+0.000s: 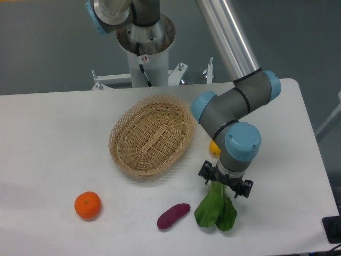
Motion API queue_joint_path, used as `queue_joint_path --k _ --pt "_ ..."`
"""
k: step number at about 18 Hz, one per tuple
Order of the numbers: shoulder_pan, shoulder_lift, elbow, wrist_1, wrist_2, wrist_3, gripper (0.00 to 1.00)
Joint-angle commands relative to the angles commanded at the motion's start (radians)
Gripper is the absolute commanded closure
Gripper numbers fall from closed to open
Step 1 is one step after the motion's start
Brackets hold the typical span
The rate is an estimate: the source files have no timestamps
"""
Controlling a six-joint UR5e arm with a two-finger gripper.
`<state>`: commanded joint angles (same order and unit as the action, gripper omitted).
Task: Pick up the green vegetable from the table
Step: 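Lower the gripper onto the bok choy stem and close it, then lift the held bok choy up and carry it toward the table edge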
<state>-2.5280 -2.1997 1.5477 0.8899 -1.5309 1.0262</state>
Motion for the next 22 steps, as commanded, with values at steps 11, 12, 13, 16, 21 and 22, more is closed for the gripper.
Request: queue_joint_path --k 11,12,13,16,21,22 --pt "0.002 0.0 0.02 -0.022 -0.035 0.002 0.38" --pt "0.003 0.002 0.02 -0.022 -0.035 0.0 0.48" --pt "0.002 0.003 0.02 -0.02 -0.035 0.0 0.56" --pt "0.002 0.011 0.003 -0.006 -0.037 0.003 0.59" --pt "-0.009 0.032 -0.012 0.041 -0.034 0.012 0.59" --pt "-0.012 0.032 -0.027 0.075 -0.034 0.014 0.59"
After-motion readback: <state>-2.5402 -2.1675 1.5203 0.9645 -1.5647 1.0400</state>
